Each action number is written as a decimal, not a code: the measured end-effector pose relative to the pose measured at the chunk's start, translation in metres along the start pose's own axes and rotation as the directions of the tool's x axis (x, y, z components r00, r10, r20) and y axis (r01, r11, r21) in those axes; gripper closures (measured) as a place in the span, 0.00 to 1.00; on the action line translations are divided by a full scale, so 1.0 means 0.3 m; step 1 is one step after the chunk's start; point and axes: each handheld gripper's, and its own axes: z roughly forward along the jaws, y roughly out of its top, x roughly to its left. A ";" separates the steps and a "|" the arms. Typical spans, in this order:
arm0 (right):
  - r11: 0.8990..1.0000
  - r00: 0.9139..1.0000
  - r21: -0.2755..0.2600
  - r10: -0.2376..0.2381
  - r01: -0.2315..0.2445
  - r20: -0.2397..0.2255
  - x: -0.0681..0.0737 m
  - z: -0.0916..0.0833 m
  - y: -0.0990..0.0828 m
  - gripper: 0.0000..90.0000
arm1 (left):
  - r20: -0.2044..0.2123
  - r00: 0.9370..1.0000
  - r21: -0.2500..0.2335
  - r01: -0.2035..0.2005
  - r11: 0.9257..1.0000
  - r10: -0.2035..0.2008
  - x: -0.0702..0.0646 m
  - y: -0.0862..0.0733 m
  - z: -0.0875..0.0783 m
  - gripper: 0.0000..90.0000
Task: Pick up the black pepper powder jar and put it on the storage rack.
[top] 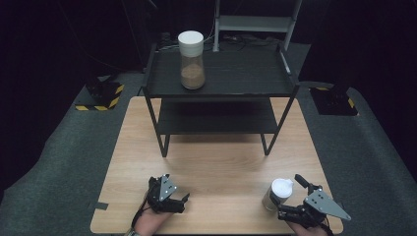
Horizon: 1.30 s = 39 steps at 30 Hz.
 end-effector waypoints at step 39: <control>0.980 0.993 0.168 0.112 -0.106 -0.025 -0.052 0.039 -0.079 0.14 | 0.006 1.000 -0.004 -0.002 1.000 0.002 0.002 -0.002 -0.001 0.01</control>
